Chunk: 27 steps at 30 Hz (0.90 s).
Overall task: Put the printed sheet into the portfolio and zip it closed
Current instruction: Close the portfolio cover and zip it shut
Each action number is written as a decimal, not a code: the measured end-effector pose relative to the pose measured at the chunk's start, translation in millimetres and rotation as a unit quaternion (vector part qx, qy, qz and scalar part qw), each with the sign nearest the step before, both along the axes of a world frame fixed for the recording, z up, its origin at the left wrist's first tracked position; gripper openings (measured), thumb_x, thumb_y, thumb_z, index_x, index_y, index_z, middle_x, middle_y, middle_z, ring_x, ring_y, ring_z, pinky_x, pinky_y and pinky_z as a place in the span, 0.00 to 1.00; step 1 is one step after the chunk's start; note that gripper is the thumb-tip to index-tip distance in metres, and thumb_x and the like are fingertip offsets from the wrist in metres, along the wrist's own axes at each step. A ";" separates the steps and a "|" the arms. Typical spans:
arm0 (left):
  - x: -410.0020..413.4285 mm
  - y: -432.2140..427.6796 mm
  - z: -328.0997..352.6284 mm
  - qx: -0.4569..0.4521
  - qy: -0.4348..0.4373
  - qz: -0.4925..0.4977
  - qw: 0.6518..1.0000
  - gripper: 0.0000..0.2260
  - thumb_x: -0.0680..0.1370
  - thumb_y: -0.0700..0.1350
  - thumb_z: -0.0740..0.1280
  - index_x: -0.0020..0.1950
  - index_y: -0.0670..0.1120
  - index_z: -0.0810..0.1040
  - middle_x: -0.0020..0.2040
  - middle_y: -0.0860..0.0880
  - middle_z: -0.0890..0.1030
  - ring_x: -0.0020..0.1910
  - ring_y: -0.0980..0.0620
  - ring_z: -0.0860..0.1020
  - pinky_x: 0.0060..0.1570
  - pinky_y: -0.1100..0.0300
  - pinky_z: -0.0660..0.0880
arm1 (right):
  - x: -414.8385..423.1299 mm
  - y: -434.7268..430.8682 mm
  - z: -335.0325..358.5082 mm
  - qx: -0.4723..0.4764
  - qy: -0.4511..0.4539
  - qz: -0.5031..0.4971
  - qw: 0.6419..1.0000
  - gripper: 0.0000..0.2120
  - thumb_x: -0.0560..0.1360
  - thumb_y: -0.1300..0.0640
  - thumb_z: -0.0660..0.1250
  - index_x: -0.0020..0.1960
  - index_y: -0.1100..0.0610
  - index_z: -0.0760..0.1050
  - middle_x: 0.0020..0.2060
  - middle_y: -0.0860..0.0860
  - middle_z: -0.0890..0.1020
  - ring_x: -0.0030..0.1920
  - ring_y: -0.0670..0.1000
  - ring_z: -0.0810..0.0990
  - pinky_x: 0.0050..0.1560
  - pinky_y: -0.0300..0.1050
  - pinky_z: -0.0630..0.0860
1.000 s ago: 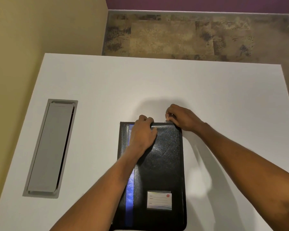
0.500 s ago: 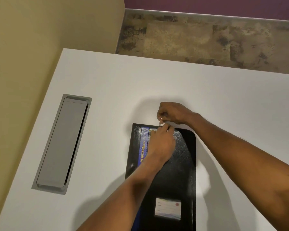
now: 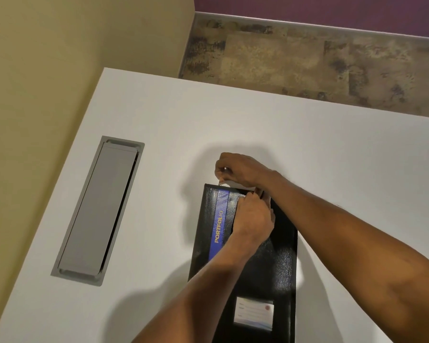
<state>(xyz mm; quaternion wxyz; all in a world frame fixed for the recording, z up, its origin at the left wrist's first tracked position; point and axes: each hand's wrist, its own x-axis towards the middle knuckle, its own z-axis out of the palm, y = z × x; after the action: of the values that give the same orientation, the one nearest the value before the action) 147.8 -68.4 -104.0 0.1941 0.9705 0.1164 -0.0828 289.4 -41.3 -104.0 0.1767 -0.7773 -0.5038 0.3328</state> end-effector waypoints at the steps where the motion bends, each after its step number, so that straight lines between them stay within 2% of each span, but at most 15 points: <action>1: -0.6 -0.2 0.0 0.005 -0.001 -0.003 1.000 0.20 0.82 0.50 0.61 0.70 0.40 0.75 0.64 0.40 0.80 0.56 0.41 0.78 0.57 0.47 0.75 | -2.2 1.9 0.1 0.003 0.000 -0.005 1.000 0.04 0.77 0.53 0.68 0.44 0.47 0.74 0.47 0.45 0.76 0.44 0.49 0.76 0.46 0.47 0.72; 6: -2.2 1.0 -2.7 -0.023 -0.032 0.008 0.999 0.15 0.81 0.48 0.64 0.63 0.41 0.79 0.57 0.41 0.83 0.55 0.42 0.80 0.55 0.49 0.76 | -15.4 8.5 -1.0 0.007 -0.022 -0.014 1.000 0.02 0.77 0.53 0.67 0.46 0.48 0.75 0.47 0.46 0.76 0.45 0.51 0.77 0.46 0.47 0.71; 10: -6.4 2.3 -7.4 -0.054 -0.013 0.011 0.998 0.18 0.82 0.49 0.62 0.69 0.41 0.75 0.63 0.41 0.79 0.60 0.42 0.78 0.61 0.49 0.74 | -17.4 9.2 1.6 -0.014 -0.036 -0.041 0.998 0.02 0.77 0.52 0.69 0.48 0.49 0.78 0.48 0.46 0.77 0.47 0.52 0.78 0.49 0.50 0.74; 11: -8.8 2.5 -8.3 -0.045 -0.023 0.002 0.999 0.19 0.82 0.49 0.64 0.69 0.41 0.74 0.64 0.40 0.79 0.60 0.41 0.79 0.61 0.49 0.75 | -18.5 9.7 1.1 -0.020 -0.039 -0.046 0.998 0.02 0.77 0.52 0.70 0.48 0.50 0.78 0.48 0.46 0.77 0.48 0.52 0.78 0.49 0.49 0.74; 14: -23.2 3.4 -7.6 -0.041 -0.096 -0.005 0.995 0.18 0.74 0.47 0.75 0.61 0.42 0.79 0.56 0.42 0.83 0.50 0.43 0.82 0.52 0.53 0.81 | -23.2 10.8 -1.8 -0.033 -0.049 -0.053 0.997 0.03 0.77 0.53 0.70 0.50 0.50 0.78 0.49 0.47 0.77 0.49 0.53 0.79 0.47 0.47 0.71; 15: -28.9 3.0 -6.5 -0.037 -0.119 -0.004 0.992 0.19 0.73 0.47 0.76 0.61 0.43 0.78 0.56 0.43 0.83 0.50 0.45 0.82 0.52 0.53 0.81 | -25.1 10.8 -1.8 -0.038 -0.053 -0.056 0.996 0.03 0.78 0.53 0.69 0.51 0.50 0.78 0.50 0.48 0.77 0.50 0.53 0.79 0.47 0.46 0.70; 19: -47.7 11.0 -4.9 -0.026 -0.124 -0.003 0.992 0.14 0.80 0.46 0.66 0.65 0.45 0.76 0.64 0.44 0.77 0.61 0.45 0.74 0.65 0.46 0.73 | -34.6 9.0 8.0 -0.068 -0.073 -0.089 0.991 0.09 0.83 0.54 0.59 0.56 0.50 0.77 0.55 0.51 0.77 0.56 0.55 0.77 0.55 0.50 0.73; 23: -66.6 24.6 -1.1 0.019 -0.034 -0.009 0.999 0.20 0.85 0.50 0.58 0.76 0.47 0.70 0.75 0.45 0.71 0.77 0.45 0.67 0.77 0.39 0.60 | -55.3 -16.8 14.0 -0.021 -0.082 -0.187 0.979 0.14 0.84 0.51 0.58 0.67 0.52 0.74 0.62 0.51 0.77 0.63 0.54 0.74 0.63 0.53 0.73; 27: -87.8 33.1 6.9 0.029 -0.039 0.030 0.998 0.24 0.84 0.49 0.63 0.79 0.47 0.67 0.80 0.44 0.66 0.81 0.43 0.62 0.78 0.41 0.52 | -85.4 -53.3 21.3 0.041 -0.094 -0.270 0.957 0.19 0.82 0.55 0.63 0.72 0.55 0.73 0.69 0.53 0.76 0.67 0.56 0.74 0.66 0.55 0.73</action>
<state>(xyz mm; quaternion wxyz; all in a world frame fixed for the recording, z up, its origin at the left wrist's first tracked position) 59.9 -35.3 -97.0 0.1727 0.9743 0.1402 -0.0360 203.9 -94.6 -82.6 0.2433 -0.9044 -0.3023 0.1776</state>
